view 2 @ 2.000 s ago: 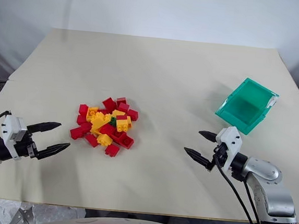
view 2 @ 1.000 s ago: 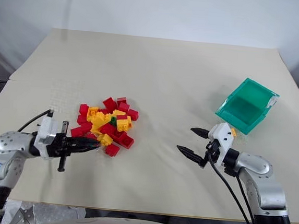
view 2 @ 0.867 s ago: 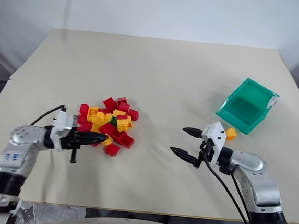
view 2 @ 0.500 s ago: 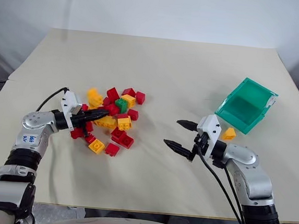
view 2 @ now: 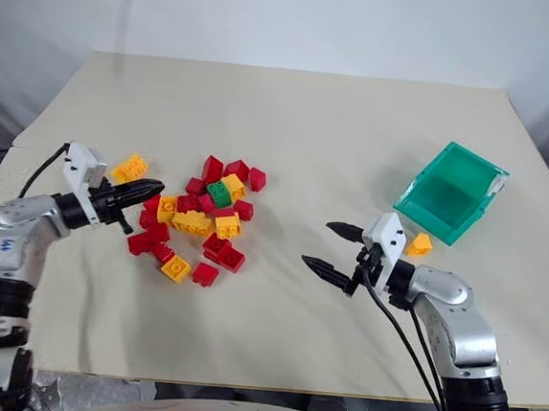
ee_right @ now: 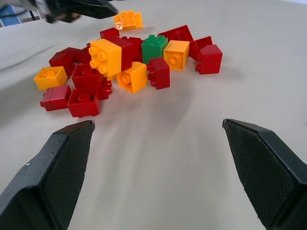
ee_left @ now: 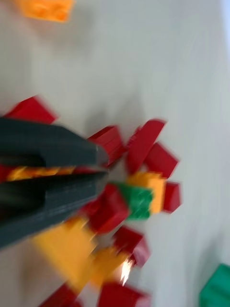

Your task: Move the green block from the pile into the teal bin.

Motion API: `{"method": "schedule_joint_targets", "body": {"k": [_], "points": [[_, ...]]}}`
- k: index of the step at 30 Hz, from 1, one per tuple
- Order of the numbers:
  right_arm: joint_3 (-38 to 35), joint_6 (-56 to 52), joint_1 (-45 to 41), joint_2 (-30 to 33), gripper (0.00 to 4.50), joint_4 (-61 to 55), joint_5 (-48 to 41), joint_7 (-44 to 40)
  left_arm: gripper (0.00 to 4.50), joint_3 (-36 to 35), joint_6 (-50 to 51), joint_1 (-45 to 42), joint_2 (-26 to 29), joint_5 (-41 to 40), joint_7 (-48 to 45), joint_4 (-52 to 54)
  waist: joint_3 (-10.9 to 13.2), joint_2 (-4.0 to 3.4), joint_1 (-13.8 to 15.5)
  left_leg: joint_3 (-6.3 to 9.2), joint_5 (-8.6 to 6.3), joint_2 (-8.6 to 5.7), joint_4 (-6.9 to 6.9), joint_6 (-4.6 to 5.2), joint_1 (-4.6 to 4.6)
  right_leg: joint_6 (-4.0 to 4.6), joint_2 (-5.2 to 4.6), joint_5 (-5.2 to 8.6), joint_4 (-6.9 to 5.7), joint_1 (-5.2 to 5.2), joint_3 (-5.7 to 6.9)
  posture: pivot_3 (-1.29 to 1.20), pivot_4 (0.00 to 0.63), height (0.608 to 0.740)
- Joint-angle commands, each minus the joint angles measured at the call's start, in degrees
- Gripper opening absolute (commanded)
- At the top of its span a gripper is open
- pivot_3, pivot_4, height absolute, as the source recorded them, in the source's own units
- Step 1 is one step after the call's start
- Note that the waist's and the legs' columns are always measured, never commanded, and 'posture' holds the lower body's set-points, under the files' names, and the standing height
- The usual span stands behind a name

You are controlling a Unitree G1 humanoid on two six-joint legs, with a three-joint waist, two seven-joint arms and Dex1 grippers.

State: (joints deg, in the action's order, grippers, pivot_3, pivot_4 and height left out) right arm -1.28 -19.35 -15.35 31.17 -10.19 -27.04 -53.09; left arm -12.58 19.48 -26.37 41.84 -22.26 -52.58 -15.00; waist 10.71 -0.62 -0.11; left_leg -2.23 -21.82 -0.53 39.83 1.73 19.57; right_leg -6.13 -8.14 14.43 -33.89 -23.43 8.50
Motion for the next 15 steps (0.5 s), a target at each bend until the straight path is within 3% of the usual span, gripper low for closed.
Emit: {"method": "schedule_joint_targets", "body": {"k": [1,10,15], "points": [[-1.01,1.39,-1.32,0.03,4.5,0.23,-0.51,-0.61,1.52,-2.16,5.59,1.9,3.23,-2.46,0.25,9.04,0.02,0.02,0.09,0.0,0.0,0.0,0.0,-0.01,-0.01,0.0,0.0,0.0,-0.01,0.0,-0.02,0.0,0.15,0.74],[0.0,2.6,-3.45,-1.17,4.5,2.56,0.07,-1.11,4.43,1.49,9.4,-0.08,7.38,-2.42,-3.84,14.31,0.11,-0.04,0.17,0.04,-0.05,0.03,0.07,-0.07,0.04,0.01,0.07,0.0,-0.01,-0.02,-0.04,0.0,0.15,0.74],[0.16,3.08,-3.53,-1.91,4.5,2.48,0.35,-0.47,4.47,12.1,6.2,-9.41,5.73,6.23,-4.15,7.19,0.12,-0.04,0.48,0.03,-0.04,0.04,0.13,-0.07,0.09,0.01,0.14,-0.01,-0.02,-0.03,-0.04,0.0,0.15,0.74]]}}
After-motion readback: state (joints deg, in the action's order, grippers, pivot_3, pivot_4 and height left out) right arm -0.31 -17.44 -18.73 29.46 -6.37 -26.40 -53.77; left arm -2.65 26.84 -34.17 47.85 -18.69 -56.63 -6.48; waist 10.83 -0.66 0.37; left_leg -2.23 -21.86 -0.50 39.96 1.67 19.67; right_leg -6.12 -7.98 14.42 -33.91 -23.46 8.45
